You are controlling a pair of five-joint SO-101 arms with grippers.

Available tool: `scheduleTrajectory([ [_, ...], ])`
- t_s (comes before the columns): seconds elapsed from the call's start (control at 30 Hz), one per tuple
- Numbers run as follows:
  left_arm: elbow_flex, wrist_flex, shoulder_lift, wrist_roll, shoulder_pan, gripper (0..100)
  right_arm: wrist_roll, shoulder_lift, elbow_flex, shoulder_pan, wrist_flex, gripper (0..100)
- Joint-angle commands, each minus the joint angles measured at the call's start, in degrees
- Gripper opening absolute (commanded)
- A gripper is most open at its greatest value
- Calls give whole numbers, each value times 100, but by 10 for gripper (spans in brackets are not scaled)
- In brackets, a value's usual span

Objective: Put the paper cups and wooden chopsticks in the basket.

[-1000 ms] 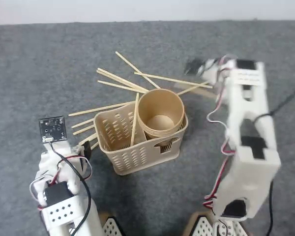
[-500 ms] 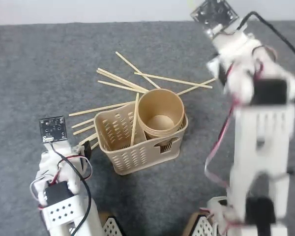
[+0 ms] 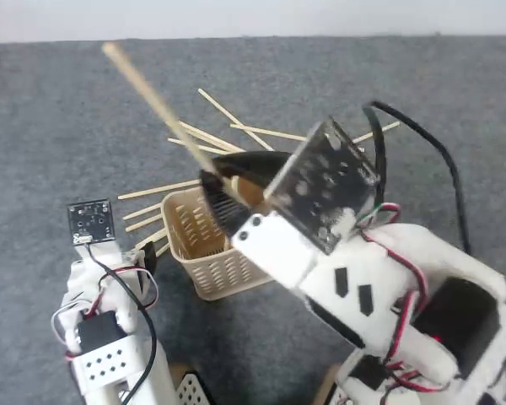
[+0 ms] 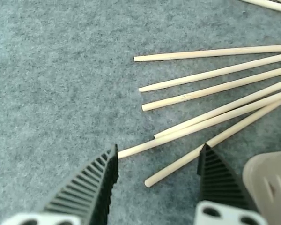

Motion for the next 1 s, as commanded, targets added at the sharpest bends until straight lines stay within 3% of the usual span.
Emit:
scheduleTrajectory([
  [0.0,-22,-114,-62,9,26,261,-79,295,88,-365,-303,8],
  [0.23,-22,-123,-62,9,26,261,-79,567,1451,-576,-1657,8],
  [0.47,-22,-123,-62,9,26,261,-79,549,3587,-303,-3389,12],
  [0.53,-22,-123,-62,9,26,261,-35,549,3851,-303,-3451,49],
  [0.67,-22,-123,-62,9,26,261,-62,541,3868,-259,-3125,239],
  [0.97,-22,-123,-62,9,26,261,-18,-409,3745,338,-2976,177],
])
